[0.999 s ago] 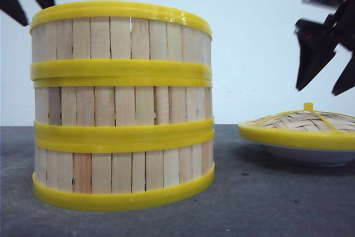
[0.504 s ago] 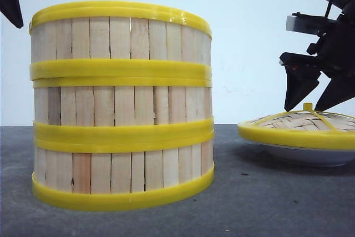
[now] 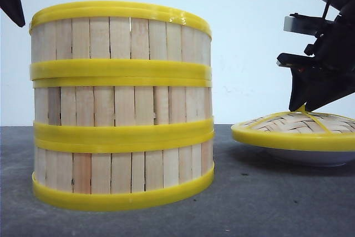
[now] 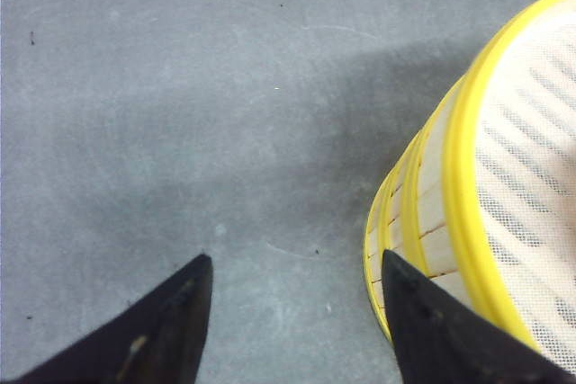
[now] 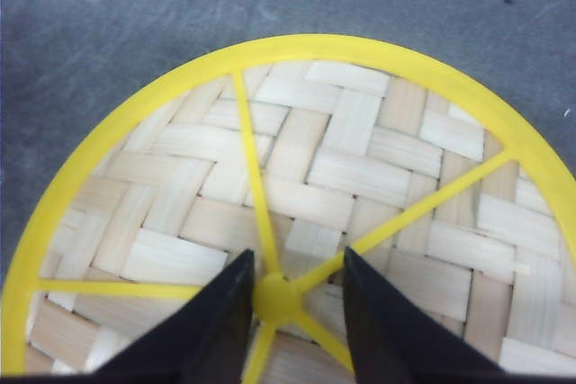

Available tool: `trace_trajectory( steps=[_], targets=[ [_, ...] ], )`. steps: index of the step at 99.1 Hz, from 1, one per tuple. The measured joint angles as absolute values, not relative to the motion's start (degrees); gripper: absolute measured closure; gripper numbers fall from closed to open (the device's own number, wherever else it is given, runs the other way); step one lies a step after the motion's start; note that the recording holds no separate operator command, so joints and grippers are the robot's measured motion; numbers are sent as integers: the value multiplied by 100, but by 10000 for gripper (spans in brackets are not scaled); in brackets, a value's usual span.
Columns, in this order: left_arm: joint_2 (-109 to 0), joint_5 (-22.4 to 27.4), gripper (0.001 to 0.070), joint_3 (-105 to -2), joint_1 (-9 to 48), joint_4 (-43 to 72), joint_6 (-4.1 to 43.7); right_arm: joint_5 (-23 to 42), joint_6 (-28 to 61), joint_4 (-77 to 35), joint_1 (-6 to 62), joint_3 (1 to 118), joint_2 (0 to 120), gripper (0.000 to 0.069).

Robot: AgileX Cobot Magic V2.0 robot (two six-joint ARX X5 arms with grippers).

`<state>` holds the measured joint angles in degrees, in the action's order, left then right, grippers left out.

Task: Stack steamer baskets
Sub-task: 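Reach the right gripper down to the lid's yellow knob and grasp it, then lift the woven lid off the white plate and carry it over the stack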

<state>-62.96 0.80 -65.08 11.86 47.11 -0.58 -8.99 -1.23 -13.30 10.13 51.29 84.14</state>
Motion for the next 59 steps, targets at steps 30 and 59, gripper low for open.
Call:
trace_trajectory(
  steps=[30,59],
  targets=[
    [-6296,80,354,-6508,1186,4709,-58,-891,-117,-1352,1013,5146,8414,635],
    [-6296,80,354,-6508,1186,4703,-58,-895,-113,-2220,1050,5789,8224,635]
  ],
)
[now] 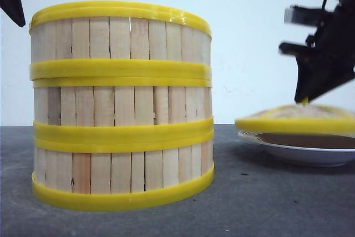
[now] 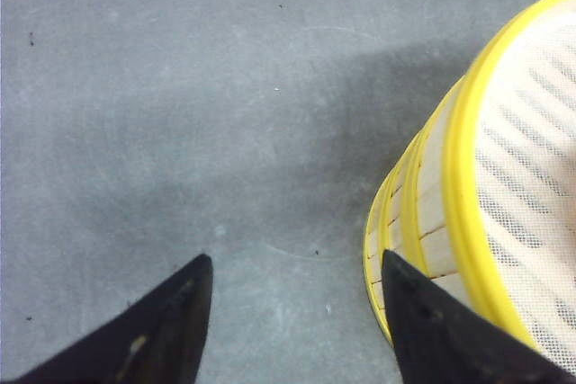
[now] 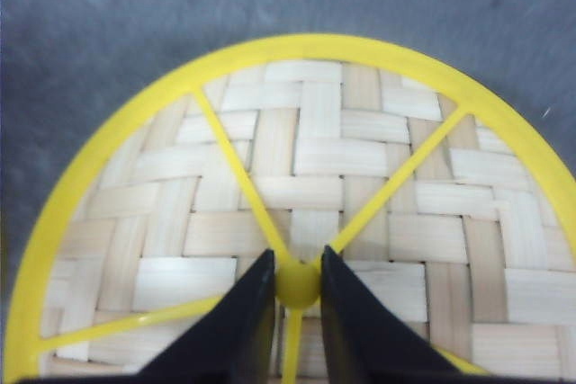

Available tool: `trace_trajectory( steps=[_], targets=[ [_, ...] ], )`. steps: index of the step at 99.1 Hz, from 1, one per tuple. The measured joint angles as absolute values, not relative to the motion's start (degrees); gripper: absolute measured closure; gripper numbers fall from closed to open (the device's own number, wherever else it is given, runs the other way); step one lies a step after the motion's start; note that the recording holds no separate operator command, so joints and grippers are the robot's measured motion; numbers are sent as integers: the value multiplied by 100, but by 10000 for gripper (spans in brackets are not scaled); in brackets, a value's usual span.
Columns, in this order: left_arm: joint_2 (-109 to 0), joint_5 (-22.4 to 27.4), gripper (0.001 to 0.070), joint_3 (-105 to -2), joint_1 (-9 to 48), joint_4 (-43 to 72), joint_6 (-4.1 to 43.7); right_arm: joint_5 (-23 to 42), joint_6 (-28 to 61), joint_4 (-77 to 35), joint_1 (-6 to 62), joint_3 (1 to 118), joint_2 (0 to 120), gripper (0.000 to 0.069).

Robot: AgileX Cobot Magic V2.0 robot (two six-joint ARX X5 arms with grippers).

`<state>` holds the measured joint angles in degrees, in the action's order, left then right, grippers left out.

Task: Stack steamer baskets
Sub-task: 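Lift the woven lid off the white plate and carry it over the stack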

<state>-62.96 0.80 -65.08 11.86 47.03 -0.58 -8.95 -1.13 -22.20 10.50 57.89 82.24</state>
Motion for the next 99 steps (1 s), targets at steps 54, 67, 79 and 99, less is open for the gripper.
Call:
trace_trajectory(
  steps=[54,67,79,99],
  targets=[
    [-6296,-178,354,-6508,1122,4661,-58,-1194,-16,-3634,2724,8707,8029,635],
    [-6296,-272,354,-6508,838,4547,-58,-1201,-16,-3710,3391,8991,8075,635],
    [-6296,-274,354,-6508,541,4532,-58,-1199,-16,-3688,3896,9052,8230,636],
    [-6296,-281,354,-6508,281,4534,-58,-1194,-16,-3667,4359,9050,8652,636]
  ],
)
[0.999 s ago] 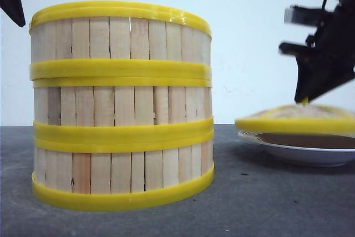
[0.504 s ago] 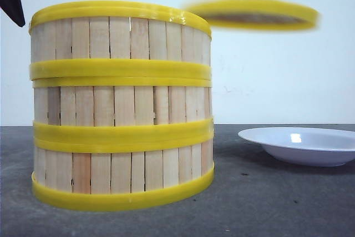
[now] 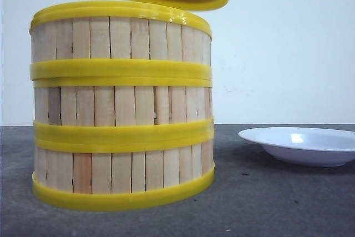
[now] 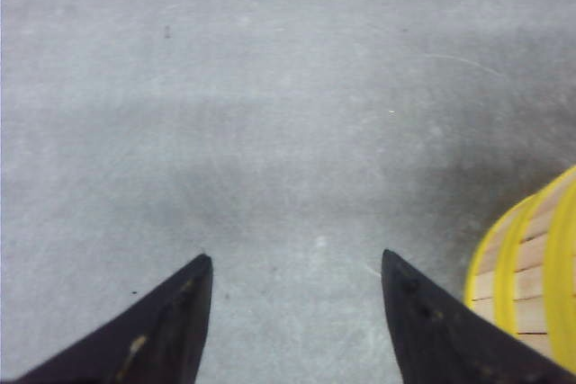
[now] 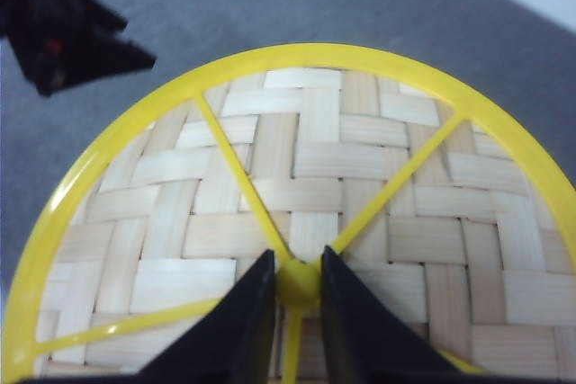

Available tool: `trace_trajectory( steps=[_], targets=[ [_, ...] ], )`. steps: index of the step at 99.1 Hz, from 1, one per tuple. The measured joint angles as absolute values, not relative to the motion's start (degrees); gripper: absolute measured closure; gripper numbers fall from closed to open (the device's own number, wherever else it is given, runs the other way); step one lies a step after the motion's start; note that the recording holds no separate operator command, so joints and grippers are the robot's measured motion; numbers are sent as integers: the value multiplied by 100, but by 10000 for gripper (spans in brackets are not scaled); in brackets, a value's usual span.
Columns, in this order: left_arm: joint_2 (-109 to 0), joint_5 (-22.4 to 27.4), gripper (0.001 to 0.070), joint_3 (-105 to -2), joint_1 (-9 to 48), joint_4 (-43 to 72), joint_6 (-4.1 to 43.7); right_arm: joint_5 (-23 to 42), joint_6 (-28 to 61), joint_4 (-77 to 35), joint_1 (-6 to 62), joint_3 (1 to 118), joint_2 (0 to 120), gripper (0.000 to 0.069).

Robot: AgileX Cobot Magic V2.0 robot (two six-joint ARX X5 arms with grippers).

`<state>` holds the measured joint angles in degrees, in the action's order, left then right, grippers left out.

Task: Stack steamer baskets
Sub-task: 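Lift the woven lid off the white plate and carry it over the stack, then lower the lid onto the top basket of the stack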

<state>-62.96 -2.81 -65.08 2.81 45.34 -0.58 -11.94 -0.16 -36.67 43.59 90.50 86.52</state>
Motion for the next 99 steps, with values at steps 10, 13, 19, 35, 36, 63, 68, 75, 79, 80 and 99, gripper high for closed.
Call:
trace_trajectory(
  steps=[10,13,19,35,36,63,68,75,79,80,99],
  targets=[
    [-6296,-281,354,-6508,266,4534,-58,-1184,-16,-3573,4458,9050,8864,636],
    [-6296,-281,354,-6508,266,4534,-58,-1181,-19,-3557,4466,9050,8919,636],
    [-6296,-281,354,-6508,263,4534,-58,-1177,-16,-3564,4488,9050,9041,636],
    [-6296,-281,354,-6508,263,4534,-58,-1179,-16,-3564,4604,9050,9288,636],
    [-6296,-281,354,-6508,263,4532,-58,-1179,-16,-3564,4615,9050,9299,636],
    [-6296,-281,354,-6508,263,4525,-58,-1129,-14,-3579,4661,9054,9384,636],
    [-6296,-281,354,-6508,263,4519,-58,-1072,-12,-3618,4683,9067,9384,636],
    [-6296,-281,354,-6508,263,4515,-58,-1048,8,-3688,4689,9089,9384,636],
    [-6296,-281,354,-6508,263,4508,-58,-1050,21,-3730,4687,9098,9384,636],
    [-6296,-281,354,-6508,263,4506,-58,-1048,21,-3741,4687,9100,9384,636],
    [-6296,-281,354,-6508,263,4495,-58,-1044,54,-3839,4692,9126,9384,637]
  ],
)
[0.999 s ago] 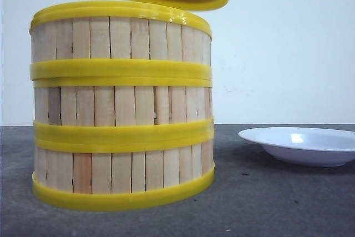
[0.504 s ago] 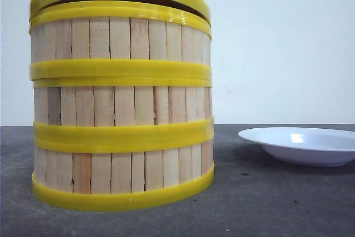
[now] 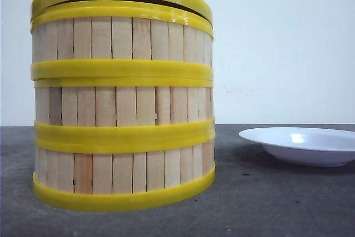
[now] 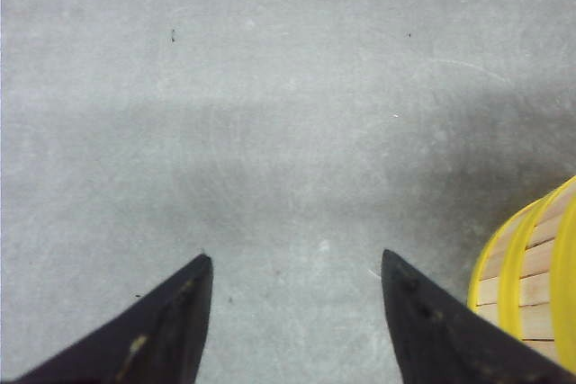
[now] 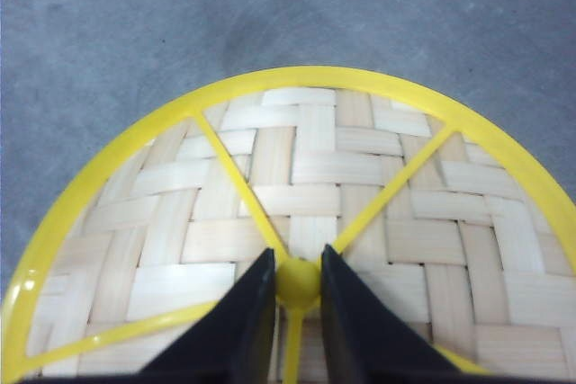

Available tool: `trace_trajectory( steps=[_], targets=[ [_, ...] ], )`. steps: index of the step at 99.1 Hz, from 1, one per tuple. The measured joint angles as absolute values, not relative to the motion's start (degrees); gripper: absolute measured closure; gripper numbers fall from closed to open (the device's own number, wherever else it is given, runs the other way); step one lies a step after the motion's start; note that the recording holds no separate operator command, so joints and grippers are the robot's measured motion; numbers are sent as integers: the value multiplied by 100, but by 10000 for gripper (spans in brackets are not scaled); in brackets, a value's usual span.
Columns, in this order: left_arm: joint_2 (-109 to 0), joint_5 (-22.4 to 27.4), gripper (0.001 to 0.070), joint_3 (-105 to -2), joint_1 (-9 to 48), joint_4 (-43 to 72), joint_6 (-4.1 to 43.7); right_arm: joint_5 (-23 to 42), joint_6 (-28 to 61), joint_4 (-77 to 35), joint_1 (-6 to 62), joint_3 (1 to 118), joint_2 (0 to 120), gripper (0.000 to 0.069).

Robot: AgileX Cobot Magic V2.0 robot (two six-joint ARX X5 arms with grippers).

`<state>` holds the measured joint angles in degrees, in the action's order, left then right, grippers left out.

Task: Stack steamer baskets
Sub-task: 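Lower the lid onto the top basket of the stack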

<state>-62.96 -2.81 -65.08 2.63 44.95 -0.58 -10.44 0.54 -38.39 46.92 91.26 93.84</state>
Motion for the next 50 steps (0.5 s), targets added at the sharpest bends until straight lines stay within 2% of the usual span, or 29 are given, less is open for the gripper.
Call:
trace_trajectory(
  steps=[50],
  targets=[
    [-6296,-281,354,-6508,263,4464,-58,-1024,71,-4121,4720,9299,9384,637]
  ],
)
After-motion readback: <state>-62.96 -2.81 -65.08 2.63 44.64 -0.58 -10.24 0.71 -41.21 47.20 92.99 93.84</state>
